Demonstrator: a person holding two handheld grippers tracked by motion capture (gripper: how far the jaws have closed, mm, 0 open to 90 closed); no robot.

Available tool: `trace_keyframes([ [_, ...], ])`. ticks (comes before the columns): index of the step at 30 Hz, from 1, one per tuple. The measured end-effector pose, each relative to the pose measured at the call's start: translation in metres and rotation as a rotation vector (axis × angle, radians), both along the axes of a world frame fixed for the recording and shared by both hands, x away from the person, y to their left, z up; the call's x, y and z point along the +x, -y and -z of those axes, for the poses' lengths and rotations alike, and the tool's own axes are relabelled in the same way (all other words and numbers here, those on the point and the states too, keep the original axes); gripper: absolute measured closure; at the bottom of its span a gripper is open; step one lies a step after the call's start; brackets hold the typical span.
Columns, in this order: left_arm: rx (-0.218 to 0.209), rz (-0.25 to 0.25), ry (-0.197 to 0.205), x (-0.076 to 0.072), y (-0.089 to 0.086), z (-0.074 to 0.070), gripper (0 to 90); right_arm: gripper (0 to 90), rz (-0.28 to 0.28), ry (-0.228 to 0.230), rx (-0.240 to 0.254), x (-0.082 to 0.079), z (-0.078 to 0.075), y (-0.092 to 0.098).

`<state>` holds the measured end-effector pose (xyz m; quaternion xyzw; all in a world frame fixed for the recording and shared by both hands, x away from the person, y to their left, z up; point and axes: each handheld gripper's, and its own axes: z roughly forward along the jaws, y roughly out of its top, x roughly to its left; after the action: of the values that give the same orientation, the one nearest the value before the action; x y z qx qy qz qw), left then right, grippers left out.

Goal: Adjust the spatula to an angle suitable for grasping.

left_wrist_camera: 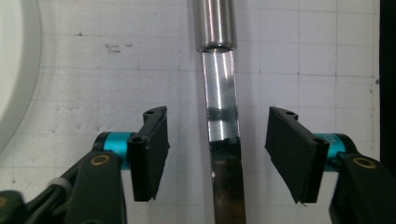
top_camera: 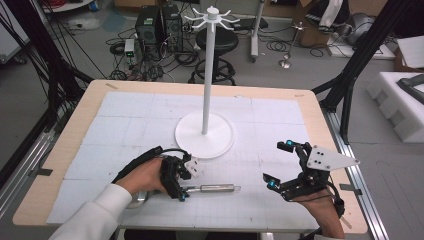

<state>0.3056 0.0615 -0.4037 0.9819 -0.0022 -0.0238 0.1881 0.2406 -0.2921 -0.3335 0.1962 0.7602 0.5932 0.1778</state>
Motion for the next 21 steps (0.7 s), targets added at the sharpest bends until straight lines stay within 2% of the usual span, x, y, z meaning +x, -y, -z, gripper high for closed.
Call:
trace_keyframes([
  [5, 0.024, -0.006, 0.011, 0.0003, 0.0017, 0.0017, 45.5, 0.4, -0.002, 0.002, -0.003, 0.0006, 0.0006, -0.0010],
  [13, 0.063, -0.010, 0.007, -0.0009, 0.0061, 0.0049, 54.8, 0.4, -0.003, -0.002, -0.003, 0.0008, 0.0014, -0.0010],
  [21, 0.075, -0.004, 0.010, -0.0008, 0.0069, 0.0059, 63.1, 0.4, -0.003, -0.010, -0.001, 0.0011, 0.0019, -0.0008],
])
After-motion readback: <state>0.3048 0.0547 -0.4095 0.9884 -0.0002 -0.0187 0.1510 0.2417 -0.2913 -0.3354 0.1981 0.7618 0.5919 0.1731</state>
